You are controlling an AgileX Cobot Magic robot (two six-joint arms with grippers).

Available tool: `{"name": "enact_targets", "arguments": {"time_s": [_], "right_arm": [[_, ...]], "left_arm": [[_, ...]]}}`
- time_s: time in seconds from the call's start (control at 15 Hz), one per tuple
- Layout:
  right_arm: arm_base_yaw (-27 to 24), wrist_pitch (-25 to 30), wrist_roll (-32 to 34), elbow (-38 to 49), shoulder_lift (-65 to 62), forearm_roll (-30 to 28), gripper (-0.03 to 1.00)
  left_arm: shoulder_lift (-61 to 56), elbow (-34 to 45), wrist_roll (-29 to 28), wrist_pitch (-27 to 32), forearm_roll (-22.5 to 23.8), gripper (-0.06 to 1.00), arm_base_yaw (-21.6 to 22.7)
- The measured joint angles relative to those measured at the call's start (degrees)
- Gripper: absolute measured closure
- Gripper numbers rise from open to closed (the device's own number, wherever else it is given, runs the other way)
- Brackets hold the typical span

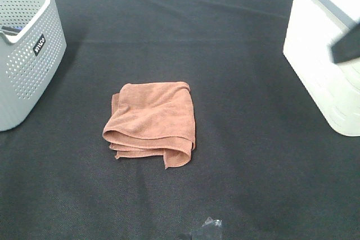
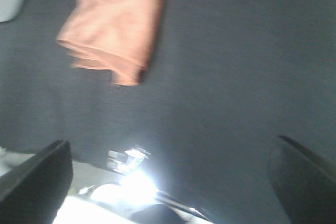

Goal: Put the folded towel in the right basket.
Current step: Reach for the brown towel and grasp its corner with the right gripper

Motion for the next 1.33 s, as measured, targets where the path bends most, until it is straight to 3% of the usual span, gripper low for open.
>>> {"name": "enact_targets", "arguments": {"time_s": [0.2,0.27,0.33,0.4,0.53,0.87,1.33], "right_arm": [[0.4,-1.49,-5.96,-1.2,10.37,10.14,0.0],[2.81,-4.13,-7.28,-3.44,16.96,12.32,0.0],[2.81,-4.13,-7.28,-3.44,16.96,12.32,0.0],[5.96,-6.36,-7.51,-6.59,22.8,13.29,0.0],[11.63,-8.94,-7.56,-17.65,38.9,15.18,0.0],[12.72,-9.22,-7.16,-35.24,66.86,17.76,0.0],[12.66,-5.33,-7.05,-39.71,75.92,23.89,0.0]], "left_arm": [[0.0,0.0,0.0,0.0,0.0,-0.04,0.0],[0.0,0.0,0.0,0.0,0.0,-0.04,0.0],[0.0,0.0,0.0,0.0,0.0,-0.04,0.0],[0.0,0.0,0.0,0.0,0.0,-0.04,0.0],[0.0,0.0,0.0,0.0,0.0,-0.04,0.0],[0.0,0.0,-0.06,0.0,0.0,-0.04,0.0],[0.0,0.0,-0.17,0.0,0.0,-0.04,0.0]]}}
